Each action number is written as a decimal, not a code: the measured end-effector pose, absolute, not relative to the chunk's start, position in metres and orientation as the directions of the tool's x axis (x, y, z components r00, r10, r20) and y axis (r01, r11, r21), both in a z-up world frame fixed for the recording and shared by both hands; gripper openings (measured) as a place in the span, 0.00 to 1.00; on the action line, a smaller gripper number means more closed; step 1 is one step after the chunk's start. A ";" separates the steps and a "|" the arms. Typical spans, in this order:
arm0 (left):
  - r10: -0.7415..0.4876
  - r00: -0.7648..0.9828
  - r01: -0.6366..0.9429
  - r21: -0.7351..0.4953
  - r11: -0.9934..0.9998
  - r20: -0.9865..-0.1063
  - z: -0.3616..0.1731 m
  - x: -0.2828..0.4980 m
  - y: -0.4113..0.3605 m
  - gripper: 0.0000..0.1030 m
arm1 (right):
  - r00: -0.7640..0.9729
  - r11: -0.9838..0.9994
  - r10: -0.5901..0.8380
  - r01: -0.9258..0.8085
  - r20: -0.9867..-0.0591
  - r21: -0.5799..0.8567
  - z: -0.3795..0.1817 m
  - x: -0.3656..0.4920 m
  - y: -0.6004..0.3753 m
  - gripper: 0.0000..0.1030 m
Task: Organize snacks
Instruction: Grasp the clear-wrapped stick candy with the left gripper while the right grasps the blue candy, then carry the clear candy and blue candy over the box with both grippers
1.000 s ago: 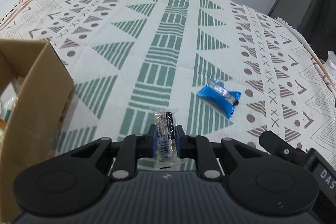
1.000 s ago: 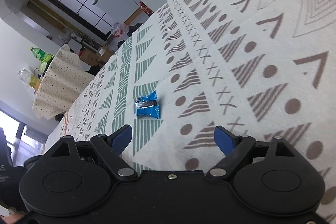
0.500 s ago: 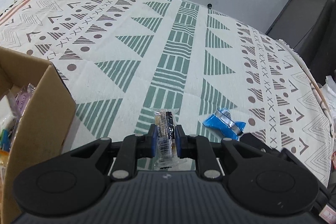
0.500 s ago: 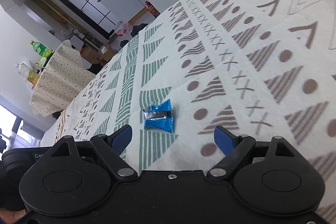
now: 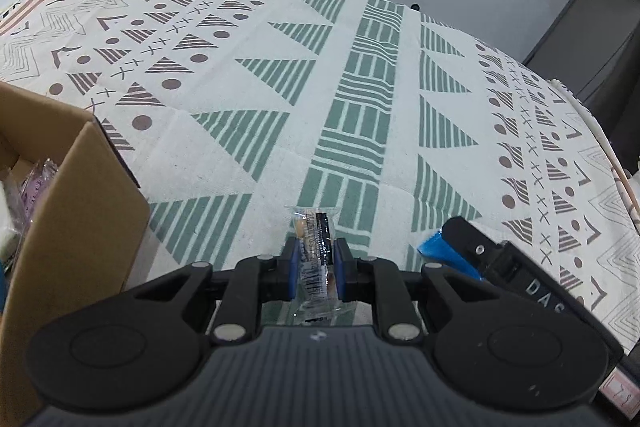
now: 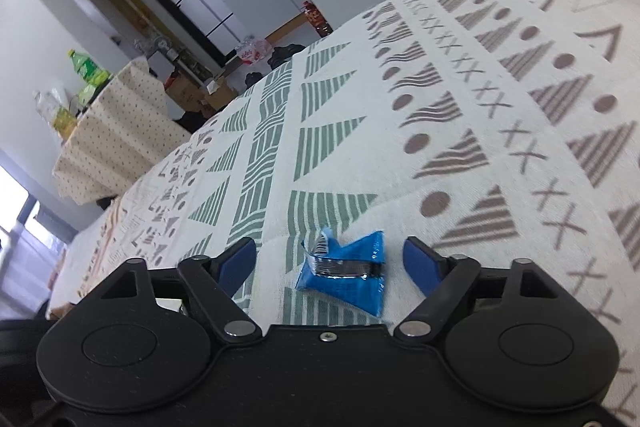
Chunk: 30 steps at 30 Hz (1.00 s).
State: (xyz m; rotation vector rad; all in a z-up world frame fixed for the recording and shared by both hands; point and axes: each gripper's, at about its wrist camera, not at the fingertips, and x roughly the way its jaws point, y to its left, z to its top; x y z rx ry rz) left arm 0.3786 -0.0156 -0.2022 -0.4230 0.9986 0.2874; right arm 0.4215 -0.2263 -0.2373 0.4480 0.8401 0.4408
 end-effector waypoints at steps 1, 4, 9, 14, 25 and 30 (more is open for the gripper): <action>0.041 0.513 -0.424 -0.211 0.881 -0.858 -0.203 0.379 -0.015 0.16 | 0.592 0.828 0.528 -0.198 -0.609 0.525 -0.237 0.421 -0.224 0.67; 0.044 0.514 -0.425 -0.210 0.880 -0.856 -0.202 0.378 -0.015 0.16 | 0.584 0.835 0.523 -0.205 -0.621 0.510 -0.238 0.422 -0.221 0.47; 0.036 0.534 -0.410 -0.221 0.885 -0.845 -0.193 0.371 -0.019 0.16 | 0.583 0.832 0.521 -0.184 -0.623 0.524 -0.235 0.418 -0.230 0.32; 0.016 0.570 -0.385 -0.250 0.889 -0.821 -0.174 0.355 -0.023 0.16 | 0.599 0.820 0.529 -0.180 -0.601 0.543 -0.221 0.402 -0.242 0.30; -0.002 0.643 -0.369 -0.313 0.875 -0.766 -0.132 0.314 -0.016 0.16 | 0.635 0.816 0.546 -0.253 -0.547 0.520 -0.174 0.361 -0.244 0.29; -0.009 0.659 -0.366 -0.332 0.869 -0.752 -0.121 0.294 -0.012 0.16 | 0.642 0.813 0.546 -0.252 -0.538 0.525 -0.159 0.342 -0.245 0.28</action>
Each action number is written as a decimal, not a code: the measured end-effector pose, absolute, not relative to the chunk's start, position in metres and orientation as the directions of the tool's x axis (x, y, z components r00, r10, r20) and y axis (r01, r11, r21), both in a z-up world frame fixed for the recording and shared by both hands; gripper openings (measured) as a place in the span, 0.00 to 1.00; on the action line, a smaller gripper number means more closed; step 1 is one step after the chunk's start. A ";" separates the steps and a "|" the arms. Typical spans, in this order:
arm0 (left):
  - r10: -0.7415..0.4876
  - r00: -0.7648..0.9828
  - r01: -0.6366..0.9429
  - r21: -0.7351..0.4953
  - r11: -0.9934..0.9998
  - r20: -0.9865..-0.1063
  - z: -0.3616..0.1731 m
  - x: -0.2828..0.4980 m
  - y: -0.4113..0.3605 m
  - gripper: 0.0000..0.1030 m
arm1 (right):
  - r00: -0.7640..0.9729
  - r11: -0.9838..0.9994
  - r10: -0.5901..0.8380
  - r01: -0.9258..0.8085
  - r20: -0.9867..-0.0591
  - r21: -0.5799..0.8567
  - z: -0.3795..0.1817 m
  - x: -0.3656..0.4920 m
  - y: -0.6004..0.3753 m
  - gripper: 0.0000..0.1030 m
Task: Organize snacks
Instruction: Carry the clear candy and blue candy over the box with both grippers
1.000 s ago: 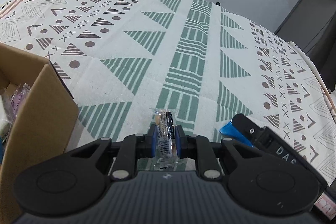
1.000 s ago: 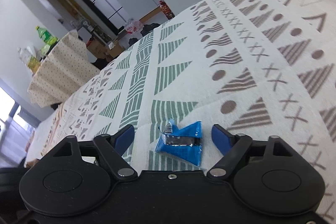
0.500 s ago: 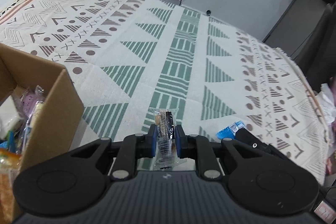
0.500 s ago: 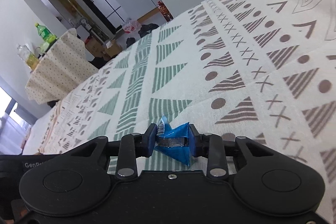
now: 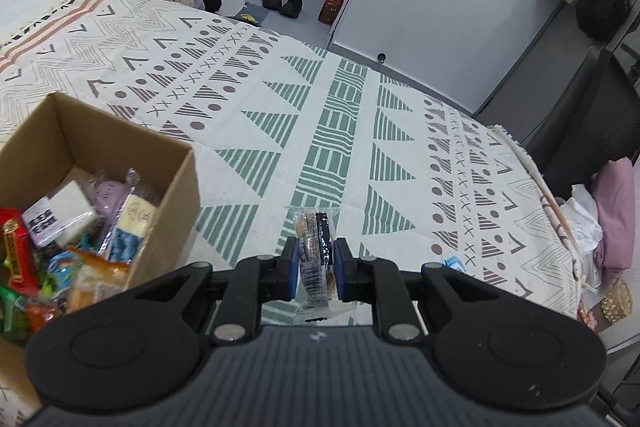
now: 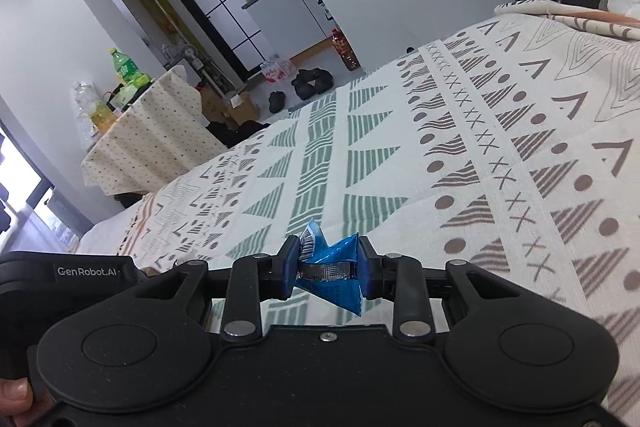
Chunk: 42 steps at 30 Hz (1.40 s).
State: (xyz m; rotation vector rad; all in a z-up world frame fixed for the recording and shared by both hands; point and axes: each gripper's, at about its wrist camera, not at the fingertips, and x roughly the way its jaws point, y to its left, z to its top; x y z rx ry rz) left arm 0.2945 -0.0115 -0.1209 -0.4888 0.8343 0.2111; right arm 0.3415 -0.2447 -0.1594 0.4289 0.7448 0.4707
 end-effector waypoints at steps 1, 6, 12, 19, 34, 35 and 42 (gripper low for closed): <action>-0.012 0.660 -0.365 -0.335 0.868 -0.751 -0.119 0.292 -0.011 0.16 | 0.642 0.811 0.547 -0.249 -0.537 0.529 -0.157 0.337 -0.246 0.28; -0.018 0.671 -0.369 -0.354 0.859 -0.741 -0.107 0.280 -0.005 0.16 | 0.650 0.806 0.549 -0.245 -0.526 0.539 -0.142 0.318 -0.247 0.28; -0.024 0.691 -0.372 -0.383 0.846 -0.723 -0.093 0.264 0.005 0.16 | 0.660 0.802 0.553 -0.255 -0.509 0.540 -0.123 0.304 -0.239 0.28; -0.014 0.703 -0.412 -0.423 0.807 -0.711 -0.084 0.244 0.033 0.16 | 0.660 0.796 0.566 -0.282 -0.494 0.535 -0.103 0.290 -0.220 0.28; 0.042 0.748 -0.486 -0.504 0.714 -0.662 -0.059 0.218 0.123 0.16 | 0.633 0.774 0.609 -0.343 -0.478 0.533 -0.081 0.277 -0.168 0.28; 0.047 0.747 -0.494 -0.508 0.706 -0.663 -0.060 0.217 0.128 0.16 | 0.631 0.773 0.612 -0.347 -0.477 0.532 -0.080 0.277 -0.164 0.28; 0.049 0.742 -0.524 -0.532 0.665 -0.669 -0.070 0.214 0.149 0.16 | 0.608 0.759 0.634 -0.371 -0.479 0.535 -0.080 0.277 -0.138 0.28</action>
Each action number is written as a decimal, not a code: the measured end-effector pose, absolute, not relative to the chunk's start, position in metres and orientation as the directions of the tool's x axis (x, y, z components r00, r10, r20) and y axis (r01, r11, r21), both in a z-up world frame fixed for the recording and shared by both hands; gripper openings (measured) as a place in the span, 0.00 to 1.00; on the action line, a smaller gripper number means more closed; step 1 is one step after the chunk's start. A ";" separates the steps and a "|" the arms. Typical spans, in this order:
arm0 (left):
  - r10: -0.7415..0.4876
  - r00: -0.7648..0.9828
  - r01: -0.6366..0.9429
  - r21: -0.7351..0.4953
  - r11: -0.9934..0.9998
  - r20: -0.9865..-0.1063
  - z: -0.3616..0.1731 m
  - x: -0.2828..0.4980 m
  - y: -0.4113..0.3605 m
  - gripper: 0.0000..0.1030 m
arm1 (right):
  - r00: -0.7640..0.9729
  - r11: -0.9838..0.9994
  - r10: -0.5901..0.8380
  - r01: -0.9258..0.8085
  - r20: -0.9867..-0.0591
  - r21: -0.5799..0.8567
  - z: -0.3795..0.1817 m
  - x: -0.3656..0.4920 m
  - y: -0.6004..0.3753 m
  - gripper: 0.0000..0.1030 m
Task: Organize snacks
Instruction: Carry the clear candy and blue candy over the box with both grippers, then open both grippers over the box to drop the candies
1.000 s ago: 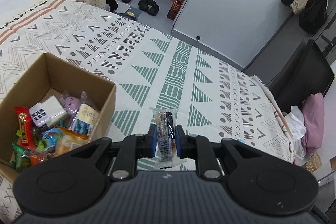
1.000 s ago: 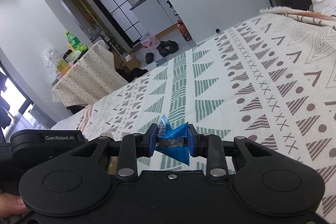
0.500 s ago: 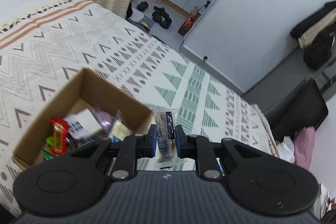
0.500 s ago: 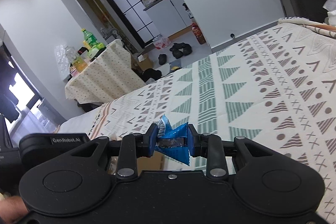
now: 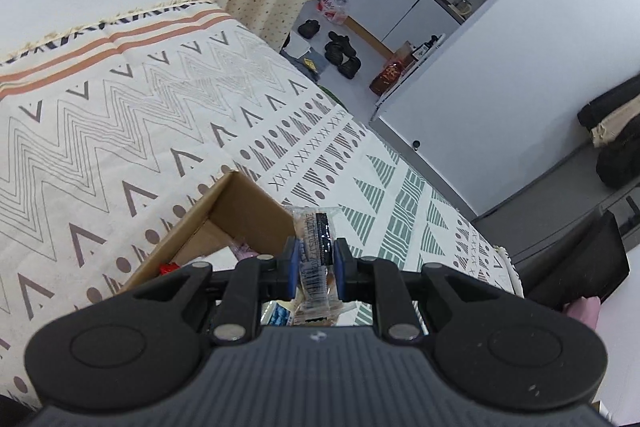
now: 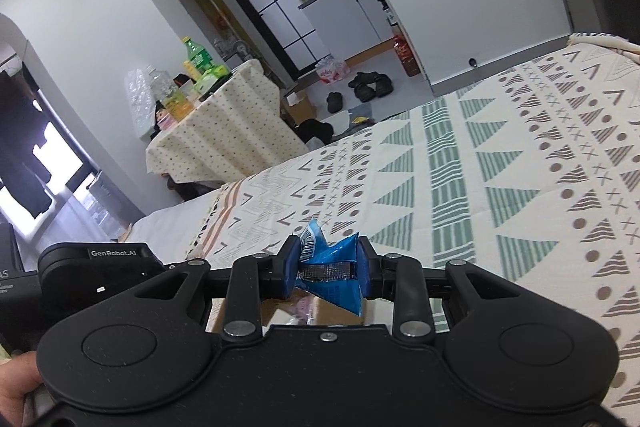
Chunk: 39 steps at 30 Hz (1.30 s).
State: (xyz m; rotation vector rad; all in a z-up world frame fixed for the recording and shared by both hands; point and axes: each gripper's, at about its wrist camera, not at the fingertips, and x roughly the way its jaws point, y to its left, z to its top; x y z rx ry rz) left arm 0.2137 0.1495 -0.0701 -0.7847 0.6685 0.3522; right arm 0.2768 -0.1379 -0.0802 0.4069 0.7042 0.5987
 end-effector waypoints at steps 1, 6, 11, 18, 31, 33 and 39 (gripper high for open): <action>0.051 0.737 -0.532 -0.531 0.659 -0.674 -0.073 0.214 0.152 0.16 | 0.604 0.758 0.636 -0.373 -0.480 0.535 -0.081 0.277 -0.133 0.28; 0.057 0.716 -0.560 -0.525 0.642 -0.695 -0.086 0.217 0.162 0.16 | 0.579 0.750 0.650 -0.383 -0.492 0.540 -0.085 0.280 -0.112 0.28; 0.056 0.705 -0.585 -0.535 0.609 -0.707 -0.103 0.222 0.172 0.16 | 0.558 0.744 0.660 -0.391 -0.503 0.542 -0.090 0.283 -0.093 0.28; 0.094 0.692 -0.625 -0.529 0.574 -0.716 -0.113 0.224 0.184 0.22 | 0.529 0.735 0.672 -0.399 -0.517 0.548 -0.096 0.286 -0.070 0.28; 0.143 0.646 -0.680 -0.481 0.554 -0.749 -0.113 0.218 0.192 0.57 | 0.488 0.718 0.691 -0.379 -0.532 0.585 -0.098 0.295 -0.043 0.35; 0.150 0.637 -0.691 -0.473 0.547 -0.756 -0.113 0.218 0.192 0.64 | 0.493 0.719 0.689 -0.371 -0.531 0.587 -0.097 0.295 -0.045 0.42; 0.153 0.617 -0.703 -0.453 0.548 -0.772 -0.110 0.218 0.185 0.73 | 0.511 0.744 0.659 -0.336 -0.552 0.578 -0.098 0.291 -0.061 0.49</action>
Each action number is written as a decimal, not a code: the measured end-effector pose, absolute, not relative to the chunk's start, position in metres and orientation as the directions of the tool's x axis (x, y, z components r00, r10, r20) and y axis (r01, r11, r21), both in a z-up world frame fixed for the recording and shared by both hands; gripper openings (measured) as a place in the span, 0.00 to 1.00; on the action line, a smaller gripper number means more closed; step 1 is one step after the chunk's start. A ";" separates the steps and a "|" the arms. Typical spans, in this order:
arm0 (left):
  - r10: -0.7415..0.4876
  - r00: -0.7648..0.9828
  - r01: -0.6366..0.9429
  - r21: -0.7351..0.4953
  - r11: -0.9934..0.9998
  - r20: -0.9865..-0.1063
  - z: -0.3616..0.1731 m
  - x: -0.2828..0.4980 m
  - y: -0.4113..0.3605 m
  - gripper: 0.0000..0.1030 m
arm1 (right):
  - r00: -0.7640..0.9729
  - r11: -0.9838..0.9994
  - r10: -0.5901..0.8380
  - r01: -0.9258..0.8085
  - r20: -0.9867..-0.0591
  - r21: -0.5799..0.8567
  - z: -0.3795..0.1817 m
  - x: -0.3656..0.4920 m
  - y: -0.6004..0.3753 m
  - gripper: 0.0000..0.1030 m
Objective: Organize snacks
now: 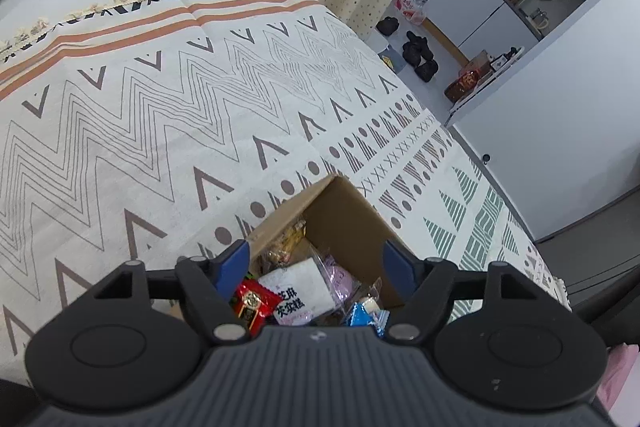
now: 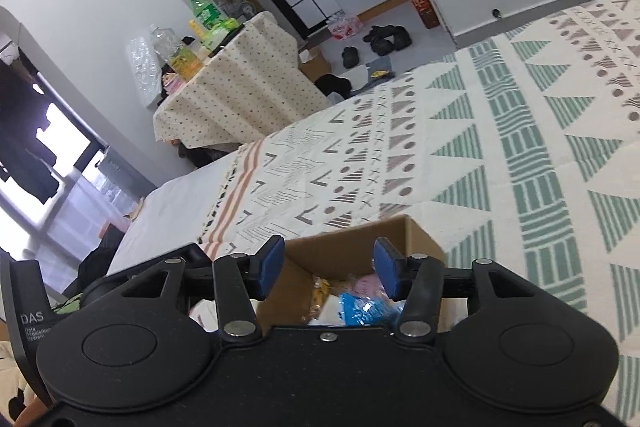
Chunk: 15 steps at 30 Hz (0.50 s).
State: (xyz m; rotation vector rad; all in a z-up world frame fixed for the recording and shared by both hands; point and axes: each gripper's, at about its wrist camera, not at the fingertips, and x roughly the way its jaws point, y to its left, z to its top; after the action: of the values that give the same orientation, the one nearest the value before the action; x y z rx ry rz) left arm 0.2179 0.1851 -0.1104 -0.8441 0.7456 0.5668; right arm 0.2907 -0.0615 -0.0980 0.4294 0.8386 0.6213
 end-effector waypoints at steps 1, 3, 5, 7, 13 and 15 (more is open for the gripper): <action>0.156 0.615 -0.704 -0.449 0.550 -0.773 -0.110 0.217 0.183 0.75 | 0.513 0.747 0.655 -0.331 -0.555 0.576 -0.098 0.290 -0.065 0.49; 0.165 0.611 -0.703 -0.436 0.562 -0.774 -0.107 0.217 0.178 0.77 | 0.520 0.753 0.647 -0.321 -0.558 0.575 -0.098 0.286 -0.072 0.50; 0.168 0.605 -0.701 -0.420 0.577 -0.778 -0.106 0.216 0.173 0.77 | 0.525 0.758 0.640 -0.308 -0.561 0.575 -0.096 0.284 -0.079 0.52; 0.164 0.595 -0.706 -0.413 0.576 -0.787 -0.105 0.213 0.168 0.78 | 0.533 0.764 0.631 -0.300 -0.563 0.572 -0.094 0.280 -0.086 0.56; 0.137 0.597 -0.672 -0.400 0.623 -0.790 -0.093 0.206 0.143 0.83 | 0.562 0.783 0.601 -0.274 -0.568 0.557 -0.084 0.272 -0.111 0.70; 0.138 0.604 -0.655 -0.390 0.647 -0.785 -0.086 0.202 0.132 0.85 | 0.577 0.790 0.590 -0.269 -0.565 0.550 -0.078 0.269 -0.120 0.75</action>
State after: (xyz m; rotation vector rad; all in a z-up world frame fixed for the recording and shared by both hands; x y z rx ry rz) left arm 0.2022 0.1322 -0.0855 -0.7323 0.7967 0.5096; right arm 0.2687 -0.1202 -0.0784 0.4346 0.8106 0.5211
